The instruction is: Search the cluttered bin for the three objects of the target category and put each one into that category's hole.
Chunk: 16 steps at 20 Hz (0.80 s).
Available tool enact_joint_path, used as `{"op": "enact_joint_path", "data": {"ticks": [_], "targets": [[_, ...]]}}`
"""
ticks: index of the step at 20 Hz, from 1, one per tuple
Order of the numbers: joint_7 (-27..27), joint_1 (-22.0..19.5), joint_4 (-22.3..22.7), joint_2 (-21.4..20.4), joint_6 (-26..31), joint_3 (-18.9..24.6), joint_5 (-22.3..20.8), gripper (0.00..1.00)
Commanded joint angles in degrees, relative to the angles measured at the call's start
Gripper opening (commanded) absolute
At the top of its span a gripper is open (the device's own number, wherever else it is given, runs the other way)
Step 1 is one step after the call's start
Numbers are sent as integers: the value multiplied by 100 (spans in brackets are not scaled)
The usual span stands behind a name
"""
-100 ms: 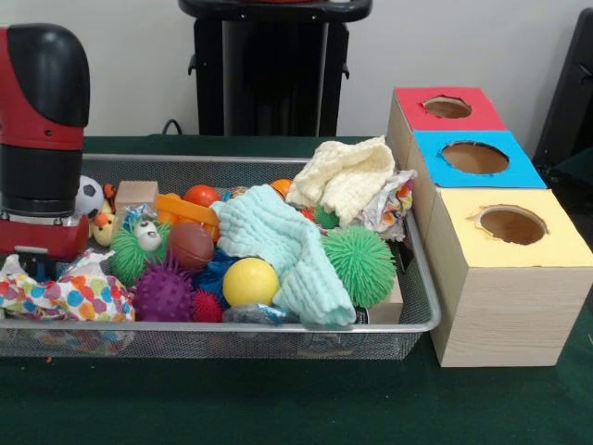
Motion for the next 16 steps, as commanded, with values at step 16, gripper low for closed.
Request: {"op": "enact_joint_path", "data": {"ticks": [16], "targets": [[243, 1070, 380, -314, 4325, -425, 1501, 100]]}}
